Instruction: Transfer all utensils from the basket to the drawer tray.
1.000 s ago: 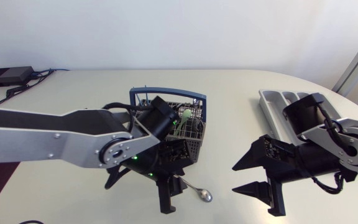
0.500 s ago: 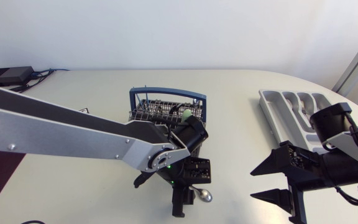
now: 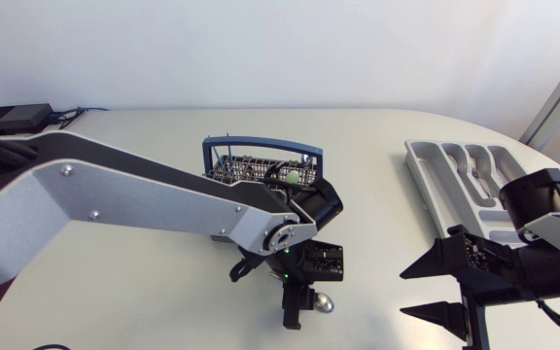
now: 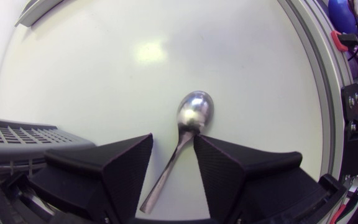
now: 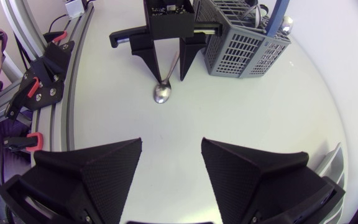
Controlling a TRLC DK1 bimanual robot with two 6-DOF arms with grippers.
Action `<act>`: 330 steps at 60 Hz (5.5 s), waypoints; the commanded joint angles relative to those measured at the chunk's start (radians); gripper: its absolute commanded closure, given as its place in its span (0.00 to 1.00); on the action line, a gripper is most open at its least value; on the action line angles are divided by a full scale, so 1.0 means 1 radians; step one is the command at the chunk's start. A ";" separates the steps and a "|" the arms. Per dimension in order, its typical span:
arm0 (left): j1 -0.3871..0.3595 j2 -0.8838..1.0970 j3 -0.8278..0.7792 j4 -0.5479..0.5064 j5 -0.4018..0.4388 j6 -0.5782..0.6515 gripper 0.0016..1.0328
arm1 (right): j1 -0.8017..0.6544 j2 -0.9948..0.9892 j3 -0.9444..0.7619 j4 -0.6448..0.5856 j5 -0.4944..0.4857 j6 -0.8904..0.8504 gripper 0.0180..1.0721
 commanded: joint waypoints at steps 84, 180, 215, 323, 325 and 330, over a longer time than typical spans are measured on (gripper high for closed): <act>0.094 -0.250 0.004 0.016 0.318 -0.302 0.97 | 0.041 -0.096 0.019 -0.016 -0.098 0.144 0.33; 0.138 -0.442 -0.085 0.545 0.582 -0.905 0.97 | 0.120 0.027 0.229 0.355 -0.426 0.701 0.90; 0.155 -0.465 -0.041 0.550 0.576 -0.912 0.31 | 0.126 0.093 0.257 0.316 -0.443 0.696 0.95; 0.232 -0.518 -0.065 0.114 0.163 -0.521 0.07 | -0.789 0.843 0.559 0.284 0.583 -0.885 0.93; 0.230 -0.518 -0.067 0.113 0.158 -0.518 0.07 | -0.789 0.837 0.553 0.293 0.580 -0.884 0.88; 0.230 -0.517 -0.068 0.108 0.148 -0.516 0.07 | -0.782 0.822 0.536 0.310 0.579 -0.880 0.77</act>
